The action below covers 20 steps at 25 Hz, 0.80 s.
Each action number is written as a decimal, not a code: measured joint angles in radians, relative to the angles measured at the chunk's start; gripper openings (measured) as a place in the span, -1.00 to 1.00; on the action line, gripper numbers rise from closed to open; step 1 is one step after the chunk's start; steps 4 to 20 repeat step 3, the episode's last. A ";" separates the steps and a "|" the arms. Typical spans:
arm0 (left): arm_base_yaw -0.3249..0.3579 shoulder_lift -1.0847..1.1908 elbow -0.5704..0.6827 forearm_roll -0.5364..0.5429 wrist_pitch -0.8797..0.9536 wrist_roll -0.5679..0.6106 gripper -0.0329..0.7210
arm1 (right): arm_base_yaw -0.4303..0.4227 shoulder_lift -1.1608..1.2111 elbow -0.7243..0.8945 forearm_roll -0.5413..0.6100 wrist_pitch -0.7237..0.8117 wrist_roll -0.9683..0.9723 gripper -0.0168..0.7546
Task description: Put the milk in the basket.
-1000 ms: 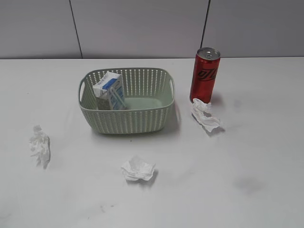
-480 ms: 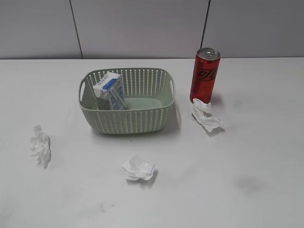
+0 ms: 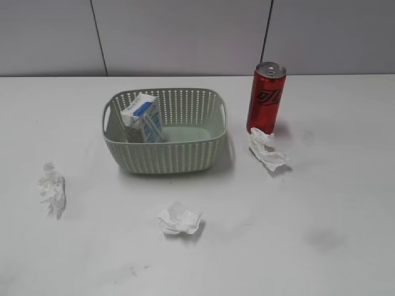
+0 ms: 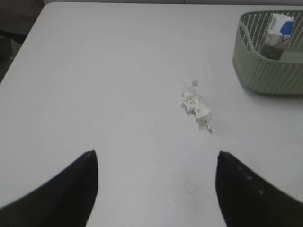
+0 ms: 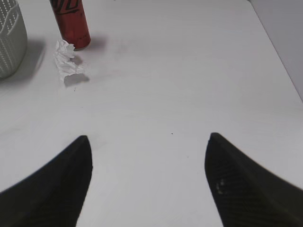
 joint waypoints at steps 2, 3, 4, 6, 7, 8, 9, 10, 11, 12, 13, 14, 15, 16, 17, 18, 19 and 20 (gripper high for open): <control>0.008 -0.010 0.000 -0.001 0.000 0.000 0.65 | 0.000 0.000 0.000 0.000 0.000 0.000 0.57; 0.009 -0.012 0.000 -0.001 0.000 0.000 0.65 | 0.000 0.000 0.000 0.000 0.000 0.000 0.57; 0.009 -0.012 0.000 -0.001 0.000 0.000 0.65 | 0.000 0.000 0.000 0.000 0.000 0.000 0.57; 0.009 -0.012 0.000 -0.001 0.000 0.000 0.65 | 0.000 0.000 0.000 0.000 0.000 0.000 0.57; 0.009 -0.012 0.000 -0.001 0.000 0.000 0.65 | 0.000 0.000 0.000 0.000 0.000 0.000 0.57; 0.009 -0.012 0.000 -0.001 0.000 0.000 0.65 | 0.000 0.000 0.000 0.000 0.000 0.000 0.57; 0.009 -0.012 0.000 -0.001 0.000 0.000 0.65 | 0.000 0.000 0.000 0.000 0.000 0.000 0.57; 0.009 -0.012 0.000 -0.001 0.000 0.000 0.65 | 0.000 0.000 0.000 0.000 0.000 0.000 0.57; 0.009 -0.012 0.000 -0.001 0.000 0.000 0.65 | 0.000 0.000 0.000 0.000 0.000 0.000 0.57; 0.009 -0.012 0.000 -0.001 0.000 0.000 0.65 | 0.000 0.000 0.000 0.000 0.000 0.000 0.57; 0.009 -0.012 0.000 -0.001 0.000 0.000 0.65 | 0.000 0.000 0.000 0.000 0.000 0.000 0.57; 0.009 -0.012 0.000 -0.001 0.000 0.000 0.65 | 0.000 0.000 0.000 0.000 0.000 0.000 0.57; 0.009 -0.012 0.000 -0.001 0.000 0.000 0.65 | 0.000 0.000 0.000 0.000 0.000 0.000 0.57; 0.009 -0.012 0.000 -0.001 0.000 0.000 0.65 | 0.000 0.000 0.000 0.000 0.000 0.000 0.57; 0.009 -0.012 0.000 -0.001 0.000 0.000 0.65 | 0.000 0.000 0.000 0.000 0.000 0.000 0.57; 0.009 -0.012 0.000 -0.001 0.000 0.000 0.65 | 0.000 0.000 0.000 0.000 0.000 0.000 0.57; 0.009 -0.012 0.000 -0.001 0.000 0.000 0.65 | 0.000 0.000 0.000 0.000 0.000 0.000 0.57; 0.009 -0.012 0.000 -0.001 0.000 0.000 0.65 | 0.000 0.000 0.000 0.000 0.000 0.000 0.57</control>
